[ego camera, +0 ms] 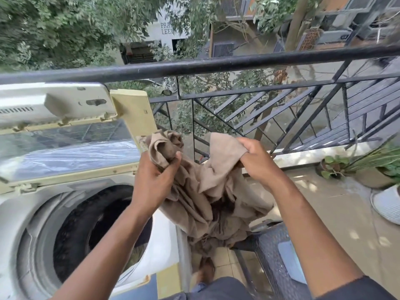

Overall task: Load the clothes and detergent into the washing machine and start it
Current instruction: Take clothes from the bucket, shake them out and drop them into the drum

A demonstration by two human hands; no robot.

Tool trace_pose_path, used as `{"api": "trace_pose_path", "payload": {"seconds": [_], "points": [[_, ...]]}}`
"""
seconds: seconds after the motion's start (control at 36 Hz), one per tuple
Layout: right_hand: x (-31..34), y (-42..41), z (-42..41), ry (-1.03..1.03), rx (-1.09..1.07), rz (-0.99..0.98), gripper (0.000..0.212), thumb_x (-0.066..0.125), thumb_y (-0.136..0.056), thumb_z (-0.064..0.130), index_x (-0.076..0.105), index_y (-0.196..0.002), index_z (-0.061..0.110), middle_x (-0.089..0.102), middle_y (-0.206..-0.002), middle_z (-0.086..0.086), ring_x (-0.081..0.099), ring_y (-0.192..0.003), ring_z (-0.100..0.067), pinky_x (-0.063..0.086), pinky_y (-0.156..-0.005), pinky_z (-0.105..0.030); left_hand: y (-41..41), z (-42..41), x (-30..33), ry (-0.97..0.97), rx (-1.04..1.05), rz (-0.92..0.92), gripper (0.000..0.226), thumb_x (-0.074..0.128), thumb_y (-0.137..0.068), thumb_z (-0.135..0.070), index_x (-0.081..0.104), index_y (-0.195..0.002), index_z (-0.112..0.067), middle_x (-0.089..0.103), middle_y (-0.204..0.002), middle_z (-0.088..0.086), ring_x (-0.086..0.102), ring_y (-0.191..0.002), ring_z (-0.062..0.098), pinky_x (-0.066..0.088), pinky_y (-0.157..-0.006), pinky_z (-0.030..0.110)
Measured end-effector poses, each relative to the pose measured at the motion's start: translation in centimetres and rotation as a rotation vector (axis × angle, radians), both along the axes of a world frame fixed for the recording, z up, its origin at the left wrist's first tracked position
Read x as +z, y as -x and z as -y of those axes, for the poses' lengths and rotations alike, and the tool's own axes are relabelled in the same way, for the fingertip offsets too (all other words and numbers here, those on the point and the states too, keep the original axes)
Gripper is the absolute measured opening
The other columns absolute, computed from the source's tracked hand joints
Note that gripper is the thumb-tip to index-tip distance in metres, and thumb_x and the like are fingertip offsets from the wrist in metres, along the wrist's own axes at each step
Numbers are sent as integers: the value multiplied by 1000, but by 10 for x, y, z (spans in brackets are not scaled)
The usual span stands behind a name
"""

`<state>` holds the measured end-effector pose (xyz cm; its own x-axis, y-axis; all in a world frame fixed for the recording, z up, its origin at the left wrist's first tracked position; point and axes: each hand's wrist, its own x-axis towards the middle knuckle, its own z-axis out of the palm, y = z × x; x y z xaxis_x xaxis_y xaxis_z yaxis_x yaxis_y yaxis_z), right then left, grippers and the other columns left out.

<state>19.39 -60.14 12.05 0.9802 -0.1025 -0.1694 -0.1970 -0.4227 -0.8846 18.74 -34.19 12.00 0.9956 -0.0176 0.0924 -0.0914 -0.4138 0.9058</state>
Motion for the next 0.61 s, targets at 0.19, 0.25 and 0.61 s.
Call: {"api": "trace_pose_path", "payload": {"seconds": [0.19, 0.25, 0.61], "points": [[33, 6, -48, -231, 208, 122, 19, 61, -103, 25, 70, -91, 14, 67, -78, 5, 59, -75, -8, 46, -68, -34, 4, 30, -5, -64, -323, -87, 71, 88, -83, -50, 56, -143, -29, 68, -123, -21, 65, -114, -8, 50, -90, 11], [34, 6, -51, -211, 199, 124, 32, 58, -105, 40, 73, -96, 14, 70, -84, 7, 61, -79, -5, 50, -73, -37, 2, 36, -5, -61, -281, -73, 50, 84, -89, -40, 65, -133, -25, 71, -103, -31, 65, -97, -16, 47, -76, 6], [-55, 42, -15, 291, 191, -266, 101, 82, -58, 64, 33, -143, 42, 52, -136, 4, 56, -124, -19, 51, -102, -46, -14, 23, 6, 124, -158, -44, 8, 70, -87, -30, 73, -86, -37, 76, -85, -13, 71, -84, 9, 58, -79, 39]]}}
